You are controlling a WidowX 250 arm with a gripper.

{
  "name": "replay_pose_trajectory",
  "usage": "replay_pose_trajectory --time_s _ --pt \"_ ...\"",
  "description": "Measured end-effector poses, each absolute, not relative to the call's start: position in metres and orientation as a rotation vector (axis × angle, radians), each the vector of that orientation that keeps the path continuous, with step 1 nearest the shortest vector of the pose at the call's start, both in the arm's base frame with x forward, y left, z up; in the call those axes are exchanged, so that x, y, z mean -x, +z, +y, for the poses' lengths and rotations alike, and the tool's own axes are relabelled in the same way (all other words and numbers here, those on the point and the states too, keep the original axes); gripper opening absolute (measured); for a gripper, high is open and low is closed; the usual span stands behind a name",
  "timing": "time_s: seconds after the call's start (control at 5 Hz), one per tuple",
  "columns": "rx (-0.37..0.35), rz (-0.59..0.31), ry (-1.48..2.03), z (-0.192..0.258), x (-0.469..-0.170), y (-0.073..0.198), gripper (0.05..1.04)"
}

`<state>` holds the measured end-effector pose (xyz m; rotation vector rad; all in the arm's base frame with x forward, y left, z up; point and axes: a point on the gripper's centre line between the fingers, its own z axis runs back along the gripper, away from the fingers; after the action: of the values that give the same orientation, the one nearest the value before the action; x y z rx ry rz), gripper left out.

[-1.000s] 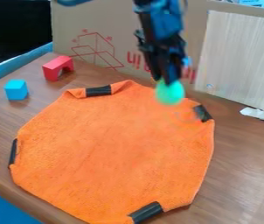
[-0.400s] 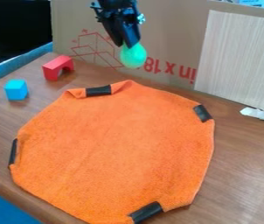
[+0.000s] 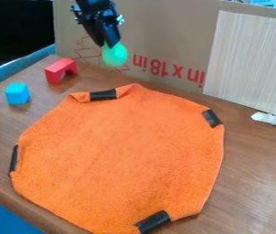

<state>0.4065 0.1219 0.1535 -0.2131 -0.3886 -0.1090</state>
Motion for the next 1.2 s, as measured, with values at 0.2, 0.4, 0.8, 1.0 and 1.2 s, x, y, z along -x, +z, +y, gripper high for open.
replay_pose_trajectory --time_s 0.2,0.4,0.8,1.0,1.2 --pt "0.191 -0.386 -0.082 0.141 -0.412 0.14 0.377" --pt "0.177 -0.379 -0.048 0.158 -0.415 0.128 0.377" --pt "0.135 -0.414 -0.054 0.17 -0.425 0.113 0.377" --pt "0.138 -0.386 -0.047 0.173 -0.424 0.097 0.377" --pt "0.123 -0.384 -0.05 0.175 -0.425 0.096 0.377"
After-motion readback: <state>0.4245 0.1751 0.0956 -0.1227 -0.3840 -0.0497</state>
